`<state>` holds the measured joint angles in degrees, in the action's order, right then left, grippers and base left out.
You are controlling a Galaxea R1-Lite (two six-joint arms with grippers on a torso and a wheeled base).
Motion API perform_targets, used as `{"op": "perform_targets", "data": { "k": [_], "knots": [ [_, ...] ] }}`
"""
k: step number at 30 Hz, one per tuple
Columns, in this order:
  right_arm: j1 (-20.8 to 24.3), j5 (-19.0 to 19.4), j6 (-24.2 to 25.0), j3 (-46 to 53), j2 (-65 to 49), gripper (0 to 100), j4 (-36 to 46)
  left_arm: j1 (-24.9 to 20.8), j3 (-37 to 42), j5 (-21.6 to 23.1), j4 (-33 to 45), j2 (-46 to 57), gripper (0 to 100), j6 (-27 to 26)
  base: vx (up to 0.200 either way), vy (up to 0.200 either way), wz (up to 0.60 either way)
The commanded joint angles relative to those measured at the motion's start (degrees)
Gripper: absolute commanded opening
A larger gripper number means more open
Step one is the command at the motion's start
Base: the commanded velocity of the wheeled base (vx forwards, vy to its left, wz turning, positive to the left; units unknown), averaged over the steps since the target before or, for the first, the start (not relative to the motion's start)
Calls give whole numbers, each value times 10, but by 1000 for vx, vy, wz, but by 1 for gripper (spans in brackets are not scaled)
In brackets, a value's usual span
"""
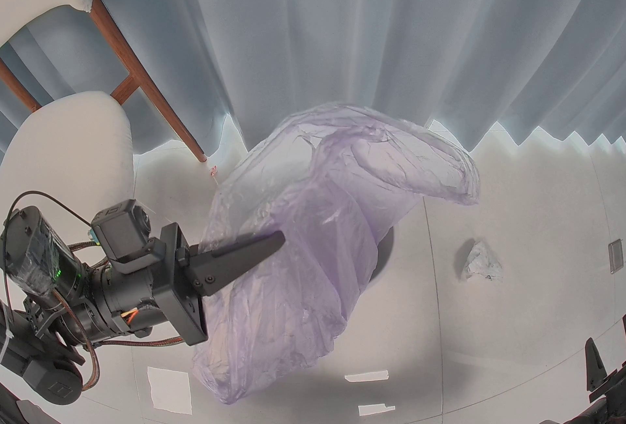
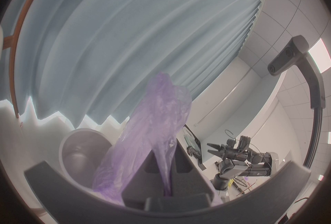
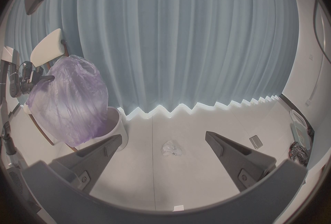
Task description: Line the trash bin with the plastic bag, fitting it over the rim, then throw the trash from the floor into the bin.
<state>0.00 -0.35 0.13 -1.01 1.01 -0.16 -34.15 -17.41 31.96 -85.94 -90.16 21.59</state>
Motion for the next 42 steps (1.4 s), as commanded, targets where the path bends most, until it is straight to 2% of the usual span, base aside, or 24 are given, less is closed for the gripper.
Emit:
{"op": "perform_targets", "data": {
  "k": [1, 6, 20, 27, 31, 36, 42],
  "knots": [
    [0, 0, 0, 10, -10, 100, 0, 2, -11, -1, -24, -15, 0, 26, 0, 0, 0],
    [0, 0, 0, 10, -10, 100, 0, 2, -11, -1, -24, -13, 0, 59, 0, 0, 0],
    [0, 0, 0, 10, -10, 100, 0, 3, -7, 1, -25, -19, 0, 54, 0, 0, 0],
    [0, 0, 0, 10, -10, 100, 0, 3, -10, 3, -25, -18, 0, 54, 200, 0, 0],
    [0, 0, 0, 10, -10, 100, 0, 3, -11, 3, -25, -20, 0, 39, 200, 0, 0],
    [0, 0, 0, 10, -10, 100, 0, 0, -6, 3, -25, -27, 0, -26, 40, 0, 0],
    [0, 0, 0, 10, -10, 100, 0, 3, -13, 2, -25, -26, 0, -42, 0, 0, 0]
  ]
}}
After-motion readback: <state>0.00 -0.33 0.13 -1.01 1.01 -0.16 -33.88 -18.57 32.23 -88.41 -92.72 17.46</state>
